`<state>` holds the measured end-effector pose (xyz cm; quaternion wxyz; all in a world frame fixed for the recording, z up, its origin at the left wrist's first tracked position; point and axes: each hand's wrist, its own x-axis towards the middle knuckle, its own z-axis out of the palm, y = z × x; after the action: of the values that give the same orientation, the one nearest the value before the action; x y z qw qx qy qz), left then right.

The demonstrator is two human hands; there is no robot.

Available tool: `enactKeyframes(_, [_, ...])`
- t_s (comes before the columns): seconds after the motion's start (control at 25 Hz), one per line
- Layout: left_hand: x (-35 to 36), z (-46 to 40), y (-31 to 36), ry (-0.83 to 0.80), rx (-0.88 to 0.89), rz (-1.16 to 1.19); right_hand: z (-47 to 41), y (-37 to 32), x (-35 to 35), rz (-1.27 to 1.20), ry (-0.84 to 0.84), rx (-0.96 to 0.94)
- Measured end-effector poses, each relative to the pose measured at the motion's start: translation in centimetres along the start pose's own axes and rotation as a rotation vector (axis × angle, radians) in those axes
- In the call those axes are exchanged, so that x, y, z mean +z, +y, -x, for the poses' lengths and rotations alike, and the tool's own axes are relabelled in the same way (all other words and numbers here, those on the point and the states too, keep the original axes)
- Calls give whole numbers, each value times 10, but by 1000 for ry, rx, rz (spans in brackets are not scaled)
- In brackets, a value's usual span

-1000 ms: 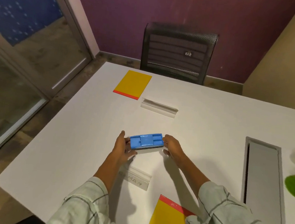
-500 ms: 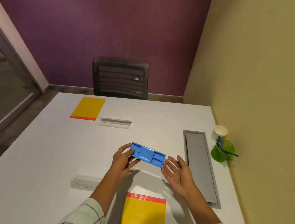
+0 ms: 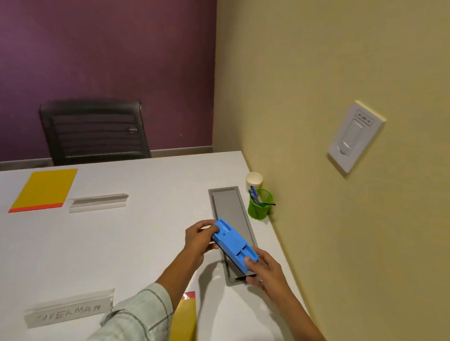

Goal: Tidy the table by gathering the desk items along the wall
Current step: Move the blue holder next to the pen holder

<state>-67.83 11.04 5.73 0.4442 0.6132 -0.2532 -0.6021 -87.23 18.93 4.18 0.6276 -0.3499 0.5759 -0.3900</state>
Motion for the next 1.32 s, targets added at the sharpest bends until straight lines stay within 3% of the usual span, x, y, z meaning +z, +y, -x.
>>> enactKeyframes(0.08, [32,0,-10,-27,4,-68,9,2,-14,306,111,-175])
enactKeyframes(0.2, [73,-3,-28,-88,83,-215,8,10,-32,527,323,-300])
enactKeyframes(0.32, [95,-3,-40,-237,283,-510,-6,16,-53,739,481,-248])
enactKeyframes(0.52, [103,-25,-54,-476,664,-1211,-45,26,-69,997,591,-113])
enactKeyframes(0.68, [96,-51,-62,-543,660,-1537,-76,35,-68,1046,650,-58])
enactKeyframes(0.92, [104,-77,-83,-590,377,-1506,-116,41,-65,1185,626,-48])
enactKeyframes(1.32, [131,-108,-97,-719,353,-1481,-143,45,-65,1360,555,106])
